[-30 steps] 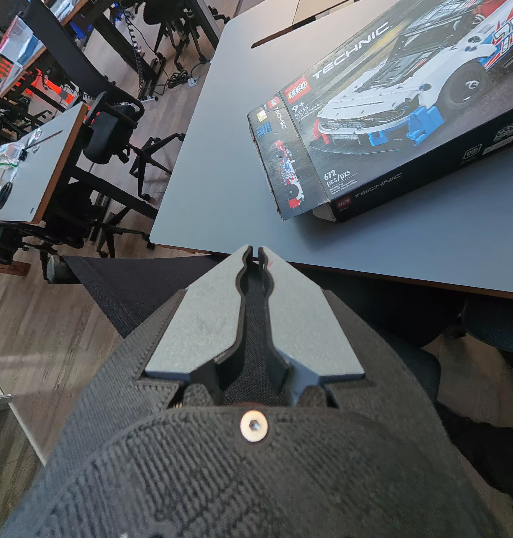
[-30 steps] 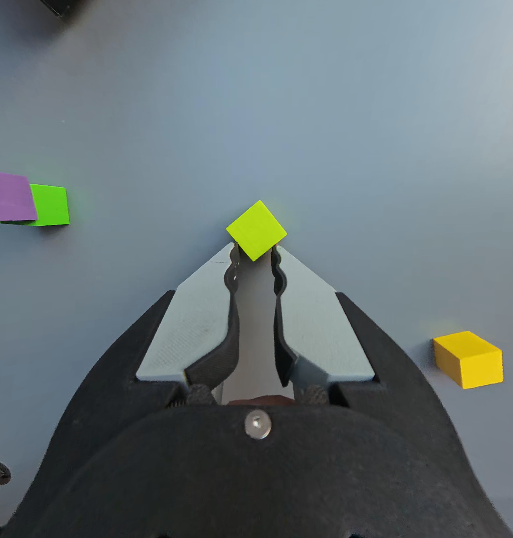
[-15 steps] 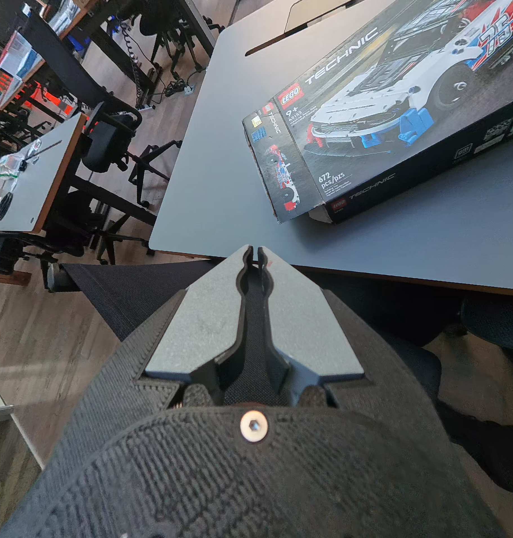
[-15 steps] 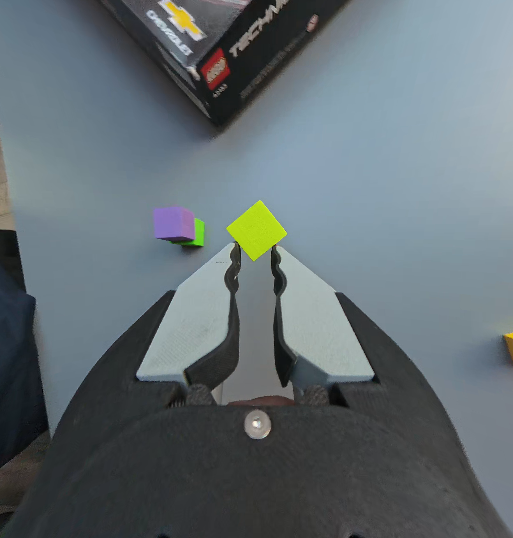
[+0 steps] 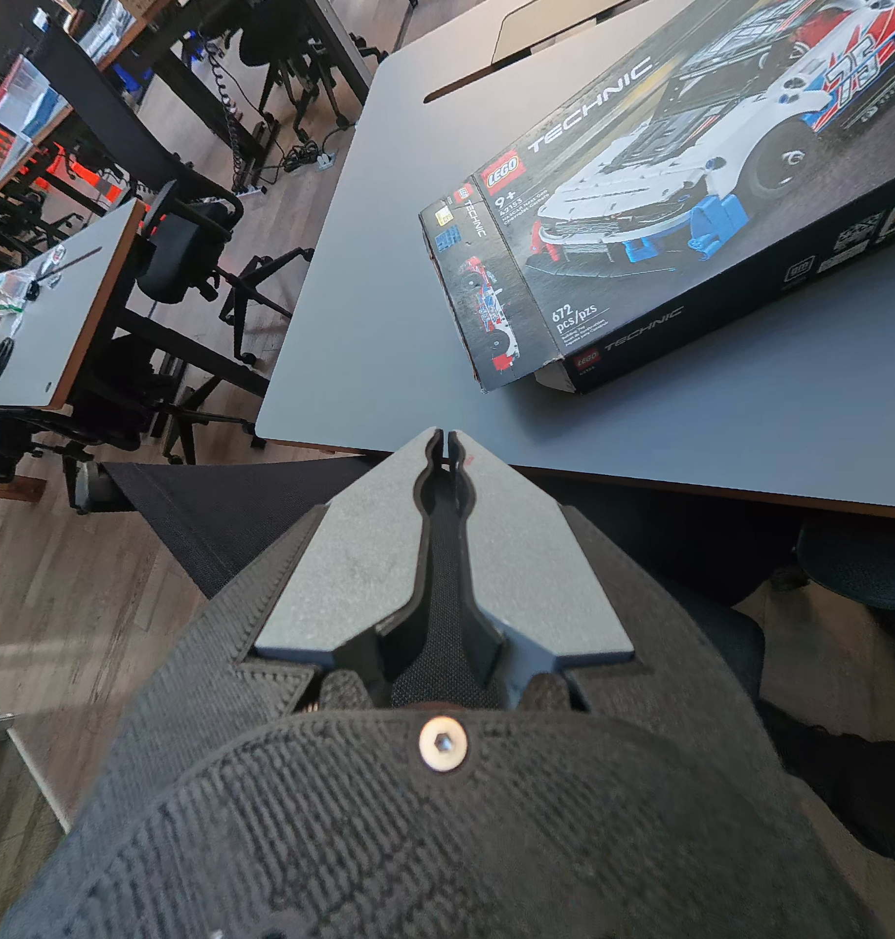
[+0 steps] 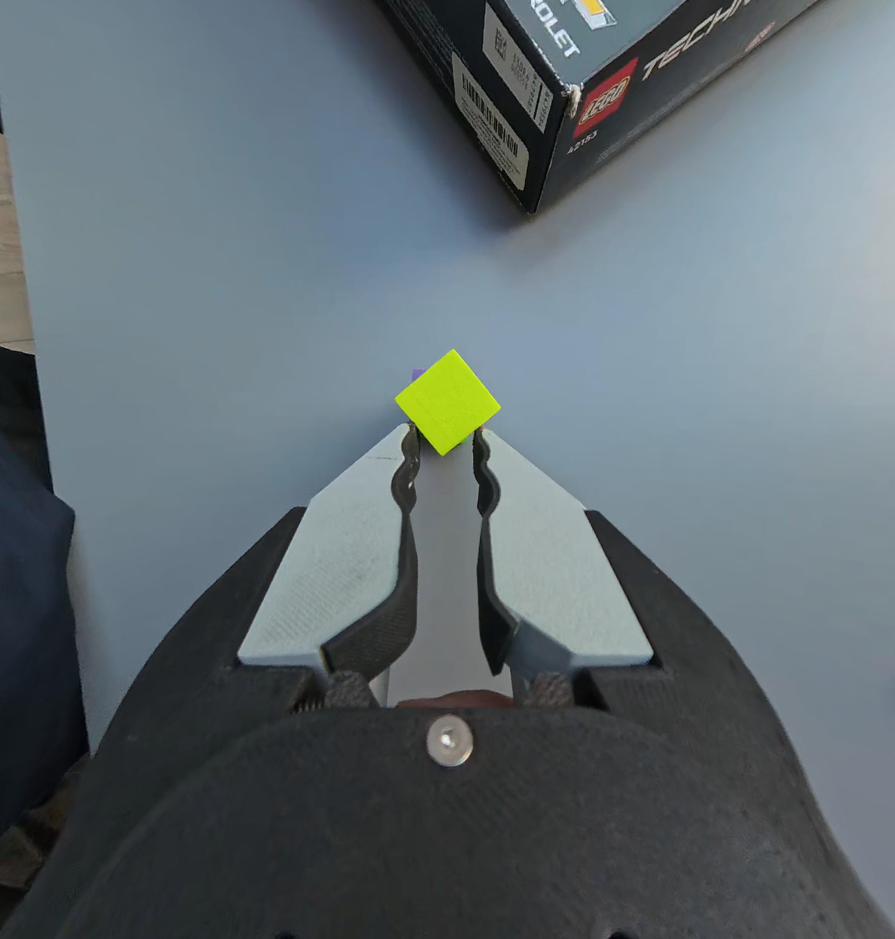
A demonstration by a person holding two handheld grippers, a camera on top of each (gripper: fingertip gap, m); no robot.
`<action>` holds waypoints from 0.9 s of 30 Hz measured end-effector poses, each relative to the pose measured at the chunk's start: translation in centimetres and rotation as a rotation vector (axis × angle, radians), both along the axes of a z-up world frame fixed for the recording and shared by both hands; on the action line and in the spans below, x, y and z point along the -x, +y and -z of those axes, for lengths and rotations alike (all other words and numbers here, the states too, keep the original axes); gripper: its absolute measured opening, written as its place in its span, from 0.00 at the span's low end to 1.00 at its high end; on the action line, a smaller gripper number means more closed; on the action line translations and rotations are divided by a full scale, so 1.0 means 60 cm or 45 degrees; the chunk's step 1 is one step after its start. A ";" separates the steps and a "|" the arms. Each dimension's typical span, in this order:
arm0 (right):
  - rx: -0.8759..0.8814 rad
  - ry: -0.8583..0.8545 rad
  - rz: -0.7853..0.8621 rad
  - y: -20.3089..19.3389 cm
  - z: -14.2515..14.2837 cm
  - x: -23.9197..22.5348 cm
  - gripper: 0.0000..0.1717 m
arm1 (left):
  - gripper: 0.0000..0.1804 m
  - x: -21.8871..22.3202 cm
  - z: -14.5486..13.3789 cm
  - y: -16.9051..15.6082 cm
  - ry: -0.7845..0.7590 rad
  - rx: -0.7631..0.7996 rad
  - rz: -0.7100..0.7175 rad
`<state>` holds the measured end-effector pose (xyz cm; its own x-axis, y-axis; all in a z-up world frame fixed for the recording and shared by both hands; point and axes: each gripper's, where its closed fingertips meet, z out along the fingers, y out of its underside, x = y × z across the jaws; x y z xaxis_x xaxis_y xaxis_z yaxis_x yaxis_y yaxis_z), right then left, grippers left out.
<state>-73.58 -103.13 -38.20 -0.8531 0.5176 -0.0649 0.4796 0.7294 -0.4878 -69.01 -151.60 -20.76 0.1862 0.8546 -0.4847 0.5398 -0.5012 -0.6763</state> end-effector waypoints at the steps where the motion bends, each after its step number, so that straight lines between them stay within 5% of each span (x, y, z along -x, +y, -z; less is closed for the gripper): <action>1: -0.011 0.002 0.005 0.001 0.005 0.001 0.11 | 0.00 0.000 0.000 -0.001 0.001 -0.003 -0.003; 17: 0.075 -0.013 0.051 0.026 -0.009 -0.002 0.19 | 0.00 -0.002 -0.002 -0.003 0.011 -0.006 -0.009; 27: -0.139 0.029 0.669 0.371 0.022 0.192 0.31 | 0.00 -0.002 0.002 -0.002 -0.005 0.019 -0.008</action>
<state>-85.09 -80.88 -39.52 -0.4775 0.8782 0.0287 0.7841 0.4406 -0.4371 -68.92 -151.71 -20.89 0.1828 0.8483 -0.4969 0.5457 -0.5080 -0.6664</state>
